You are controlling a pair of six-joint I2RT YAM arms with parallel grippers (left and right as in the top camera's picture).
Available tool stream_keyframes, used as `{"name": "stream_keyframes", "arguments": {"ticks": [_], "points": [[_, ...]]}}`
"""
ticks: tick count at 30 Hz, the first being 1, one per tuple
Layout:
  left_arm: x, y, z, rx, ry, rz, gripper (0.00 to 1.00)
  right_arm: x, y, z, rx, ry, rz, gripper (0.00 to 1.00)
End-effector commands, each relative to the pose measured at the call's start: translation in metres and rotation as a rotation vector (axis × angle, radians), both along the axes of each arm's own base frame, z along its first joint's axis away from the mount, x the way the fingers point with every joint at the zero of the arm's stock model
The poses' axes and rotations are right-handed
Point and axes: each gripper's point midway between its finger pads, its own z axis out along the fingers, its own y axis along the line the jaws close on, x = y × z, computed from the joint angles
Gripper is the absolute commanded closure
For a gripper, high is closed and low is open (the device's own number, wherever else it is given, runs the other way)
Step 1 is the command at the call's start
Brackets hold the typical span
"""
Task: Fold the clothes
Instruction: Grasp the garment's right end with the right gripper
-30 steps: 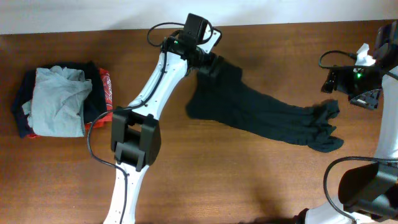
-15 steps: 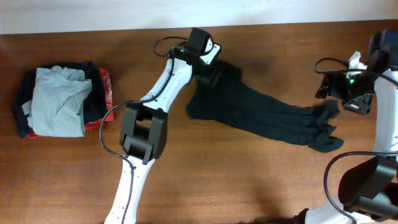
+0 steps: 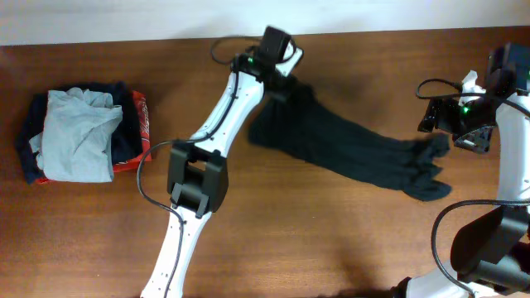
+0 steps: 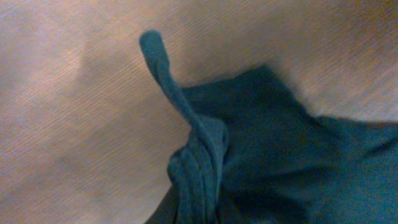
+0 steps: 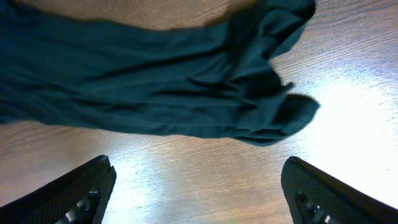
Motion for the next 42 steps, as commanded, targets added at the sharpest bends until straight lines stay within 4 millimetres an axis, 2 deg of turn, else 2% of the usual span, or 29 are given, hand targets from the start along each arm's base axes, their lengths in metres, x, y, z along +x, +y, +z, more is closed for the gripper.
{"name": "stream_keyframes", "arguments": {"ticks": [1,4,8,13,17,24,29,32,34,37,42], "points": [[0.021,0.016,0.068,0.042,-0.149,0.069,0.91,-0.001,0.001,0.002,0.005,-0.011,0.010,0.12],[0.014,0.026,0.091,0.068,-0.154,0.087,0.91,0.002,0.003,0.000,0.010,-0.020,0.013,0.12],[0.004,0.031,0.084,0.094,-0.106,0.084,0.91,0.009,0.010,-0.014,0.034,-0.039,0.029,0.17],[0.001,0.037,0.080,0.126,-0.092,0.096,0.92,0.018,0.022,-0.061,0.026,-0.070,0.107,0.18],[0.000,0.038,0.079,0.130,-0.086,0.097,0.92,0.029,0.017,-0.083,0.010,-0.127,0.079,0.18],[-0.001,0.038,0.079,0.130,-0.085,0.097,0.92,0.040,0.003,-0.099,-0.061,-0.151,0.067,0.25],[-0.001,0.038,0.079,0.130,-0.083,0.097,0.92,0.055,-0.005,-0.121,-0.074,-0.158,0.040,0.29],[-0.001,0.038,0.079,0.123,-0.078,0.109,0.92,0.062,-0.007,-0.139,-0.061,-0.146,0.008,0.34],[-0.001,0.038,0.078,0.124,-0.077,0.110,0.92,0.066,-0.008,-0.146,-0.062,-0.148,-0.006,0.38],[-0.002,0.039,0.078,0.123,-0.074,0.112,0.92,0.072,-0.010,-0.148,-0.067,-0.167,-0.006,0.49],[-0.003,0.039,0.077,0.125,-0.070,0.112,0.92,0.069,-0.009,-0.165,-0.048,-0.132,-0.023,0.51]]}}
